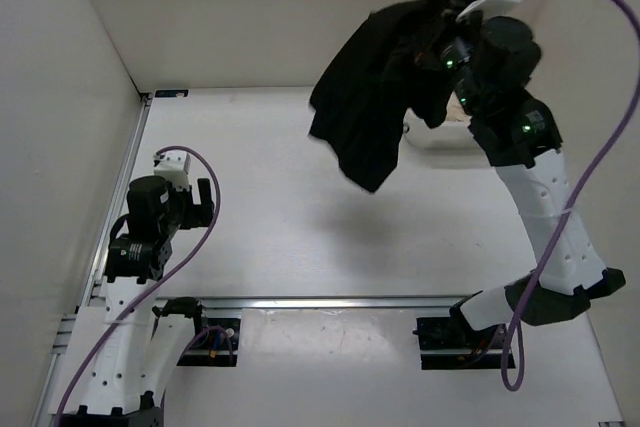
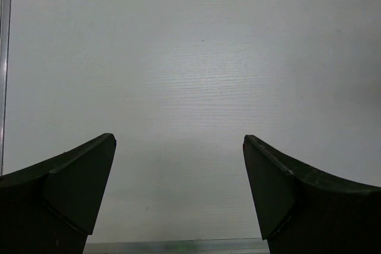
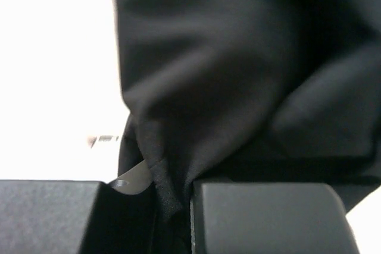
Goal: Fold and stack the trousers
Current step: Move the trousers to the center of the board, then flatten the trousers out
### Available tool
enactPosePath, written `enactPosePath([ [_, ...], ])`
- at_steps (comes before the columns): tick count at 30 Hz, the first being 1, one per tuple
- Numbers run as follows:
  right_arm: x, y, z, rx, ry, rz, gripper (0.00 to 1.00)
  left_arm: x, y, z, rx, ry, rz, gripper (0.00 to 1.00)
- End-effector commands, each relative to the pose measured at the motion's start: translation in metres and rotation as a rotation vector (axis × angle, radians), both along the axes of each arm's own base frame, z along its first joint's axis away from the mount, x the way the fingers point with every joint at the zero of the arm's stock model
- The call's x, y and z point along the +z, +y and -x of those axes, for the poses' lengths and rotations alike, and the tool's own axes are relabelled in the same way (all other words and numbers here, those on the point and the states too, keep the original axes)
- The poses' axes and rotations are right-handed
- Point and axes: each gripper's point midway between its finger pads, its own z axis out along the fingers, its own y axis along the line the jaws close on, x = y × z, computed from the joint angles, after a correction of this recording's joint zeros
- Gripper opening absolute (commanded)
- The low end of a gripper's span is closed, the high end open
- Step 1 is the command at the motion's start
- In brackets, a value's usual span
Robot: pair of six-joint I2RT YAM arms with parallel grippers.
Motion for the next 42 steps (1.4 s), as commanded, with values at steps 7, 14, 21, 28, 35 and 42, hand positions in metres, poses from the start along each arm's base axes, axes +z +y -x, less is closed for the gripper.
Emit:
enactPosePath([
  [7, -0.266, 0.135, -0.022, 0.201, 0.781, 0.015, 0.71, 0.008, -0.017, -0.022, -0.074, 0.074, 0.052, 1.00],
  [14, -0.307, 0.110, -0.015, 0.096, 0.921, 0.177, 0.89, -0.007, -0.054, -0.004, -0.218, 0.470, 0.167, 0.94],
  [21, -0.384, 0.039, 0.016, 0.004, 1.056, 0.071, 0.89, -0.046, -0.126, 0.009, -0.482, 0.683, 0.056, 0.88],
  [28, -0.423, 0.078, 0.037, 0.244, 1.163, 0.076, 0.89, -0.127, -0.102, 0.024, -0.418, 0.789, -0.122, 0.88],
  [35, -0.482, 0.102, 0.079, 0.376, 1.398, 0.093, 0.90, -0.173, -0.086, 0.067, -0.423, 0.867, -0.137, 0.87],
  [42, -0.505, 0.100, 0.100, 0.461, 1.502, 0.113, 0.43, -0.204, -0.063, 0.079, -0.369, 0.881, -0.205, 0.27],
])
